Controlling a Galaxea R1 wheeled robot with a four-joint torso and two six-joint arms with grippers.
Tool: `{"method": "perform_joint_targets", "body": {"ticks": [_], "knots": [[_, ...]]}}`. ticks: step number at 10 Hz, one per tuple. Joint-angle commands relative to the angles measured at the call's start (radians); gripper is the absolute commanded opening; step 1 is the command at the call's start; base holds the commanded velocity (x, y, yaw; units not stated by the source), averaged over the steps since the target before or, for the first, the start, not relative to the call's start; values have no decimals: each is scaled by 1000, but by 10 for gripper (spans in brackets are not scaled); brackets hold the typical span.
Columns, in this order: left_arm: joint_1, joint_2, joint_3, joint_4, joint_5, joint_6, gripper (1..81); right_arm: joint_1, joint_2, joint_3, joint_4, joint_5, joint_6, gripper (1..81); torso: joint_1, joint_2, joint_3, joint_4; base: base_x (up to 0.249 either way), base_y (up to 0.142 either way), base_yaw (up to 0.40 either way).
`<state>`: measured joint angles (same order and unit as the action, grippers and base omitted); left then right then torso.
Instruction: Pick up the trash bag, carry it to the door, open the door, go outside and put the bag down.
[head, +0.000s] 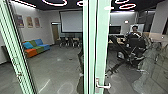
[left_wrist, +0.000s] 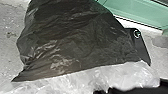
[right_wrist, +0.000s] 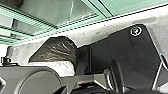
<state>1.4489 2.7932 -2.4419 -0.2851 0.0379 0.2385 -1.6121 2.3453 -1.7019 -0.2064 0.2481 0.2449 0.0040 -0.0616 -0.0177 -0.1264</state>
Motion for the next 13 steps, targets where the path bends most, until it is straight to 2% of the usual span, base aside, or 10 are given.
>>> {"method": "perform_joint_targets", "body": {"ticks": [1, 5, 7, 10, 13], "knots": [[-68, -16, 4, -8, 59, 5, 10, 40, -174, 221, -11, 26, 4, 811, 0, 0, 0, 0, 0, 0, 0], [-69, -6, 4, -8, 59, 5, 10, 88, -347, 470, -15, 31, -4, 811, 0, 0, 0, 0, 0, 0, 0], [-69, -1, 3, -6, 59, 5, 10, 119, -403, 545, -15, 33, -6, 811, 0, 0, 0, 0, 0, 0, 0], [-68, 3, 3, -6, 59, 5, 10, 192, -533, 683, -7, 33, -4, 811, 0, 0, 0, 0, 0, 0, 0], [-68, 8, 1, -6, 59, 5, 10, 275, -633, 762, 38, 31, -4, 811, 0, 0, 0, 0, 0, 0, 0]]}}
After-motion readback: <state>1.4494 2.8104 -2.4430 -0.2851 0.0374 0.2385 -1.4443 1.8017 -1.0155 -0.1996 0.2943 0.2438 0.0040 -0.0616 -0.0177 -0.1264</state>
